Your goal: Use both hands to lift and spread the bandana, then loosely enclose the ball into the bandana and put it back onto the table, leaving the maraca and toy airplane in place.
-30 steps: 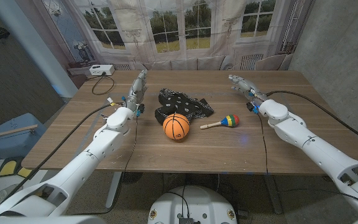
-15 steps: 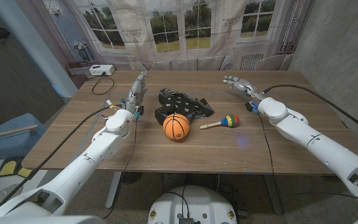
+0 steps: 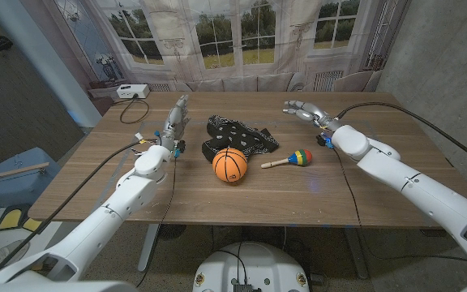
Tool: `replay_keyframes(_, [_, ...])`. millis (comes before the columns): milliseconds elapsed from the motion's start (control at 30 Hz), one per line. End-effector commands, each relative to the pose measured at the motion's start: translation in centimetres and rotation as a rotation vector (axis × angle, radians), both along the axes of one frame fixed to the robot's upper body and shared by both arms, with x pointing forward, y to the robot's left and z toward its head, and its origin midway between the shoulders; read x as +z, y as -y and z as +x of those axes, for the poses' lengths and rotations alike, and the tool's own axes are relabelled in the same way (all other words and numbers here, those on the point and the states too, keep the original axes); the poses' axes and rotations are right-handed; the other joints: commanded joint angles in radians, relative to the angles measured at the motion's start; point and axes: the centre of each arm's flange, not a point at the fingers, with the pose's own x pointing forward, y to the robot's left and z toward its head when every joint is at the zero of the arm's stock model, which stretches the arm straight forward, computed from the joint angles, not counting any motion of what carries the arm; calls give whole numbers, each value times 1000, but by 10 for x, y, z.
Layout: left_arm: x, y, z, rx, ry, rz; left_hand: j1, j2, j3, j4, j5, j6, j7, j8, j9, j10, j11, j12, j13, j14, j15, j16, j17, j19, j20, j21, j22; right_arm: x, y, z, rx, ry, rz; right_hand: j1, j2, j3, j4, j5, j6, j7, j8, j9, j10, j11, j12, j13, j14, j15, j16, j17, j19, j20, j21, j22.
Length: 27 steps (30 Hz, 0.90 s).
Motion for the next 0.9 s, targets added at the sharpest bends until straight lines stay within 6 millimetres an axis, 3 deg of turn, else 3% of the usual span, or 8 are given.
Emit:
replay_keyframes(33, [-5,-7,-4,0,-8,-7,-10,3,1,1,5,2,1,-1,4,-6,9,9,5,-21,4,4,5,3,3,4,3,3,-24,-10,-42,35,-150,10,2,5,1,7,11,-3,4,1,10,-1,6,5,11,1,3,4,8,2,6,6])
replay_keyframes(900, [-8,-13,-6,-2,-18,-12,-13,3,0,4,6,5,4,-9,5,-5,12,5,6,-19,8,0,5,3,7,4,4,-2,-64,-13,-93,47,-391,32,11,13,3,8,43,4,9,2,22,-2,5,6,10,-12,0,6,12,1,6,6])
